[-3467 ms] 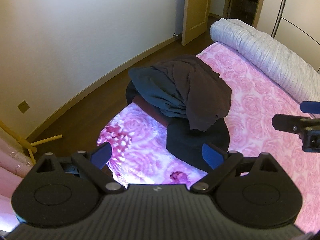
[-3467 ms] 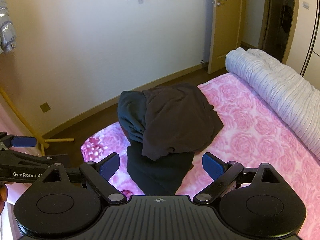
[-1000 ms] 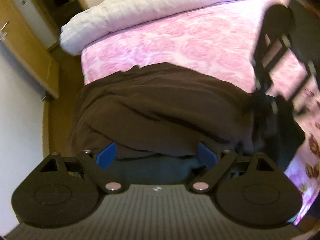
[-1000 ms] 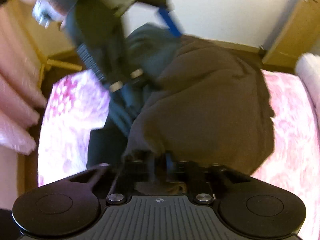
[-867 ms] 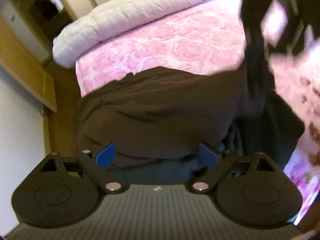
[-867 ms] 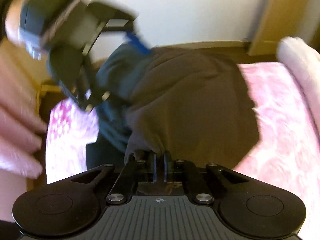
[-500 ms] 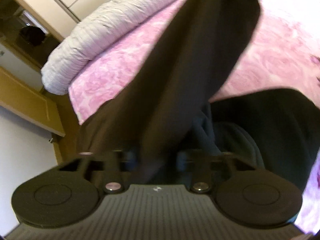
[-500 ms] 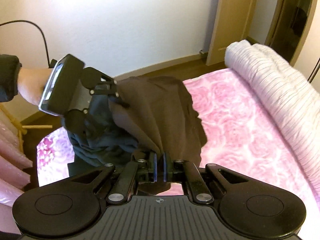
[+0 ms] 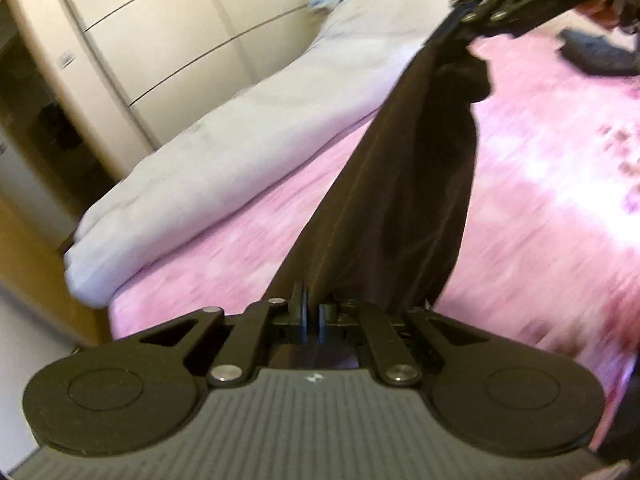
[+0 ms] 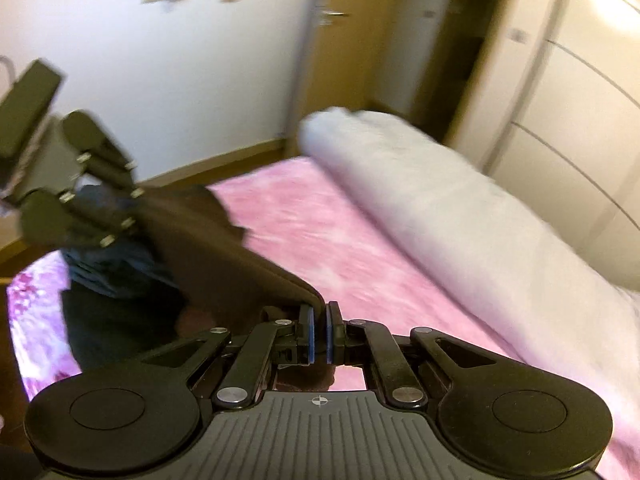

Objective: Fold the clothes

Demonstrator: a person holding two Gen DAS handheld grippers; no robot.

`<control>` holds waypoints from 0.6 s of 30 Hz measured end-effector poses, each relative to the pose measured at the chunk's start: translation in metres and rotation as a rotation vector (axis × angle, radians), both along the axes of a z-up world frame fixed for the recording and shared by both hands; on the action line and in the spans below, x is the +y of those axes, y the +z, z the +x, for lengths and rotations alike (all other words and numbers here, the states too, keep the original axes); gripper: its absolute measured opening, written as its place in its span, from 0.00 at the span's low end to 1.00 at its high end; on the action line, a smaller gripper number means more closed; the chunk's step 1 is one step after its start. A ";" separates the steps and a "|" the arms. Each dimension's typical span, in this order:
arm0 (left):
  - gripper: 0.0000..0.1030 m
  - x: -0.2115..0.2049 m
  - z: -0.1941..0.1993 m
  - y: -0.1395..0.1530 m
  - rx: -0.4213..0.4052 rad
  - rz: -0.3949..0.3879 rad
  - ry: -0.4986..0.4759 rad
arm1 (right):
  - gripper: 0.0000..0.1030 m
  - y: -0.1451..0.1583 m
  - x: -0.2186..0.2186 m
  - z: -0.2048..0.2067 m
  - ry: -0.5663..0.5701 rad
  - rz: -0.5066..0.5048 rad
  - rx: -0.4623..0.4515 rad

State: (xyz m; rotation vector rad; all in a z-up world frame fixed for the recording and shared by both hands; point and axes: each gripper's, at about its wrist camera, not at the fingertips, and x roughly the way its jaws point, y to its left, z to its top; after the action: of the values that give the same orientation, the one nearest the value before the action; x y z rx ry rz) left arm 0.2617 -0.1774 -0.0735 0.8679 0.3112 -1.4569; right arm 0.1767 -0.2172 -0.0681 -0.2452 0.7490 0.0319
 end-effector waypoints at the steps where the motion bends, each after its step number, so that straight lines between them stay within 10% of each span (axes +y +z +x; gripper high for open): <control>1: 0.03 -0.011 -0.025 0.000 0.021 0.001 -0.020 | 0.03 0.000 -0.018 -0.023 -0.027 0.002 0.007; 11: 0.02 -0.114 -0.278 -0.026 0.234 0.125 -0.241 | 0.03 -0.002 -0.171 -0.239 -0.291 0.000 0.070; 18: 0.02 -0.178 -0.340 0.008 0.363 0.091 -0.378 | 0.03 0.030 -0.247 -0.333 -0.482 -0.049 0.054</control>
State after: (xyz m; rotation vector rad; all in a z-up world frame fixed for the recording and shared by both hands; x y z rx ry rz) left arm -0.0785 -0.3551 -0.0652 0.7573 0.5072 -1.9704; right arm -0.1562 -0.4644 -0.0378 -0.1060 0.8479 -0.4381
